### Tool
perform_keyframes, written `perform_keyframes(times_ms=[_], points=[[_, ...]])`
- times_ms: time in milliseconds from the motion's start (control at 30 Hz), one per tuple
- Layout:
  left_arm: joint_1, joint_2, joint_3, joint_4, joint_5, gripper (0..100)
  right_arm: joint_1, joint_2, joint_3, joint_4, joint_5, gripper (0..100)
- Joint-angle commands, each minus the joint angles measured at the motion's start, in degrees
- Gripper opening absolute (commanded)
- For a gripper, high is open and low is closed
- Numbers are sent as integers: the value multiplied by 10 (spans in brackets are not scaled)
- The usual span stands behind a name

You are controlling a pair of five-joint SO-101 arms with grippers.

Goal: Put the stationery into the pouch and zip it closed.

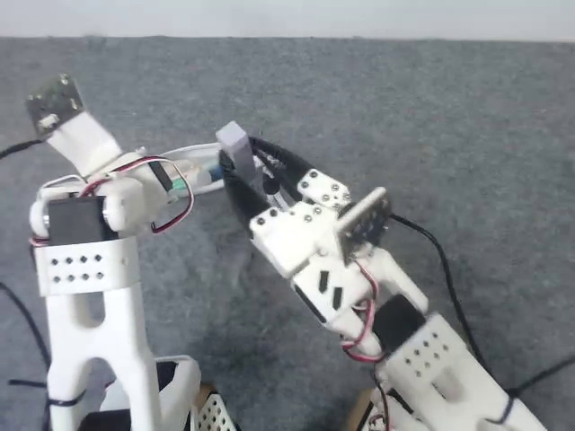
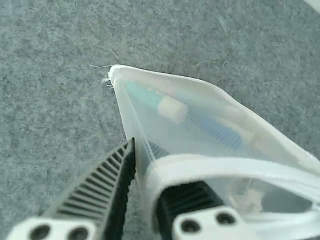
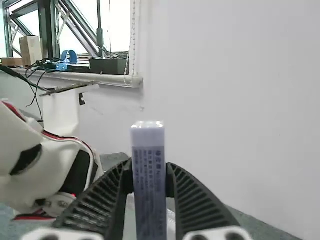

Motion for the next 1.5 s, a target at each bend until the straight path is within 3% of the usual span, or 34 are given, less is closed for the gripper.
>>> perform_keyframes(times_ms=[0,633,867,1367,1467], points=[[4,-5,-18,-20,10,11,-10,53,-4,-66,-5,6],[3,-4,-17,-17,8,11,-43,270,-2,-242,-5,8],[3,-4,-17,-16,8,11,-44,270,12,-238,-4,226],[3,-6,-8,-18,8,11,-36,270,14,-237,0,167],[3,-6,-8,-18,8,11,-21,247,12,-189,24,169]])
